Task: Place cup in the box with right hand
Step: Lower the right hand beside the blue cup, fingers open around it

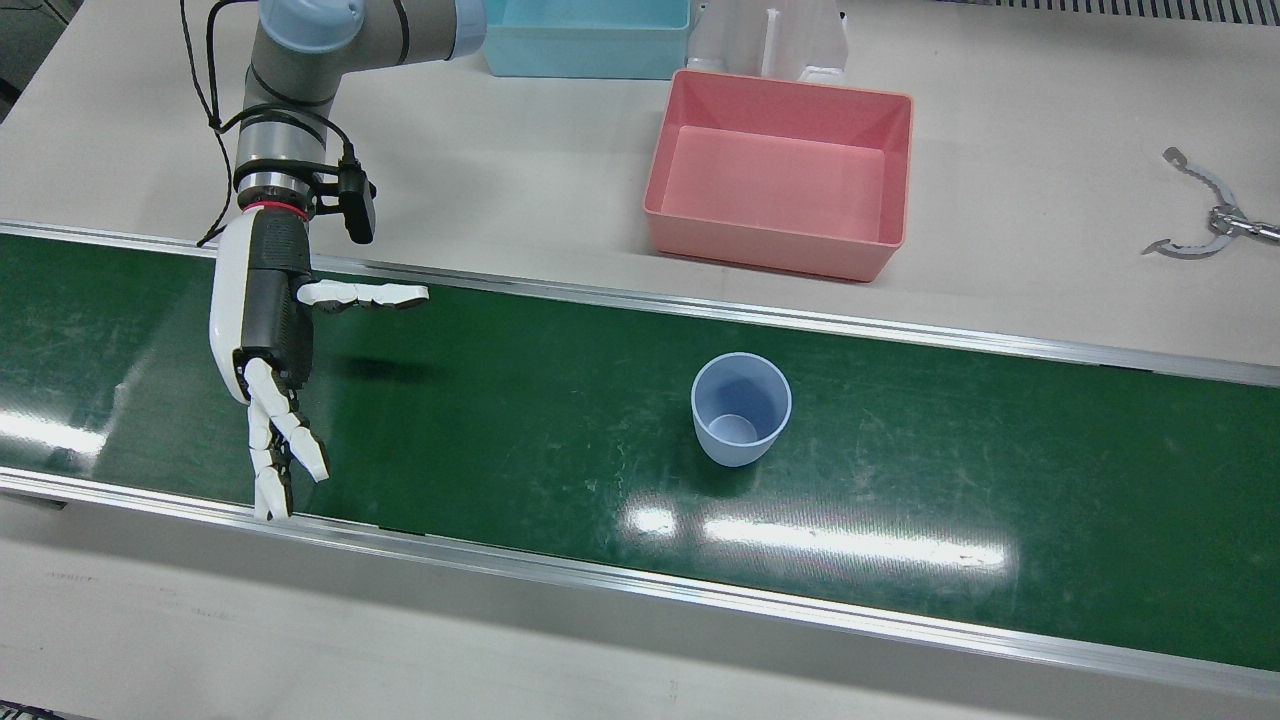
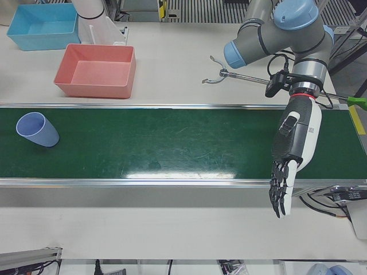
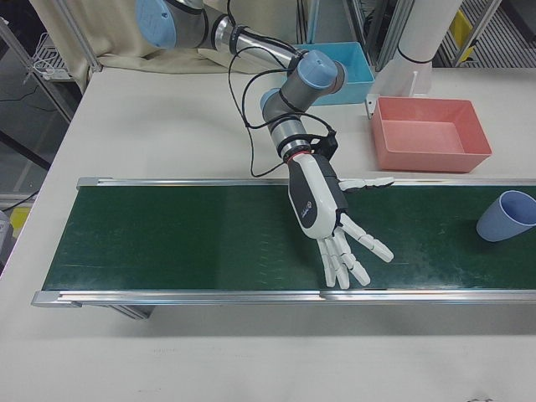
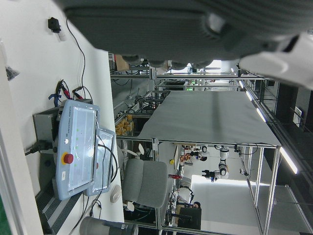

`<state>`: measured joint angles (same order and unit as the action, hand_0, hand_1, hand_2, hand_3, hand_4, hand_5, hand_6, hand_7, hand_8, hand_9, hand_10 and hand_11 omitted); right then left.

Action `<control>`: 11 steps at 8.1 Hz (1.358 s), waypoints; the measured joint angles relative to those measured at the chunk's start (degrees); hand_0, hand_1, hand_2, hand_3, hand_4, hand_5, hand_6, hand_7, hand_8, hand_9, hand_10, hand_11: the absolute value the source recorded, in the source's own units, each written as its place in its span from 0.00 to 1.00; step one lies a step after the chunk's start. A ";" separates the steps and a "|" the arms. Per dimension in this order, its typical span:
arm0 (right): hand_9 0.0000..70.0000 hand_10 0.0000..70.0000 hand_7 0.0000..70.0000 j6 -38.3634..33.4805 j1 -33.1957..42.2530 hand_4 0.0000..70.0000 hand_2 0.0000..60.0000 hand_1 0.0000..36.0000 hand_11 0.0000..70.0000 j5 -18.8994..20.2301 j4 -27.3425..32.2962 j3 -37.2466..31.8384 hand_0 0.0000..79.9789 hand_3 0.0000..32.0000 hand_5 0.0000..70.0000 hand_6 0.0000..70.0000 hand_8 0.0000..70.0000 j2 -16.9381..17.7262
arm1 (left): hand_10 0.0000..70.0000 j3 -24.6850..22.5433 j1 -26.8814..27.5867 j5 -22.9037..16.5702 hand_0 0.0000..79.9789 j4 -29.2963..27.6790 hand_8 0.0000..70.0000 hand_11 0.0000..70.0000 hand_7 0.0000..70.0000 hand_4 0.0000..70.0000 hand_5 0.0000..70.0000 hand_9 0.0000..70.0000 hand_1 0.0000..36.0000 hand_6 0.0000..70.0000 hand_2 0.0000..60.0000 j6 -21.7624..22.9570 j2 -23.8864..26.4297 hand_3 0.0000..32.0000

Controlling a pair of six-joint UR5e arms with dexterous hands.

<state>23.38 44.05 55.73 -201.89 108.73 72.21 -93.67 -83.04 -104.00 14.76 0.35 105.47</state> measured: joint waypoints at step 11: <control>0.07 0.00 0.17 0.85 -3.06 0.00 0.06 0.54 0.00 -2.99 1.16 -0.71 0.62 0.00 0.08 0.06 0.02 -0.08 | 0.00 0.04 -0.02 0.00 0.00 -0.02 0.00 0.00 0.00 0.00 0.00 0.00 0.00 0.00 0.00 0.01 0.00 0.00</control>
<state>24.23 40.99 52.75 -200.73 108.02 72.13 -93.63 -83.06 -104.00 14.74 0.37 105.47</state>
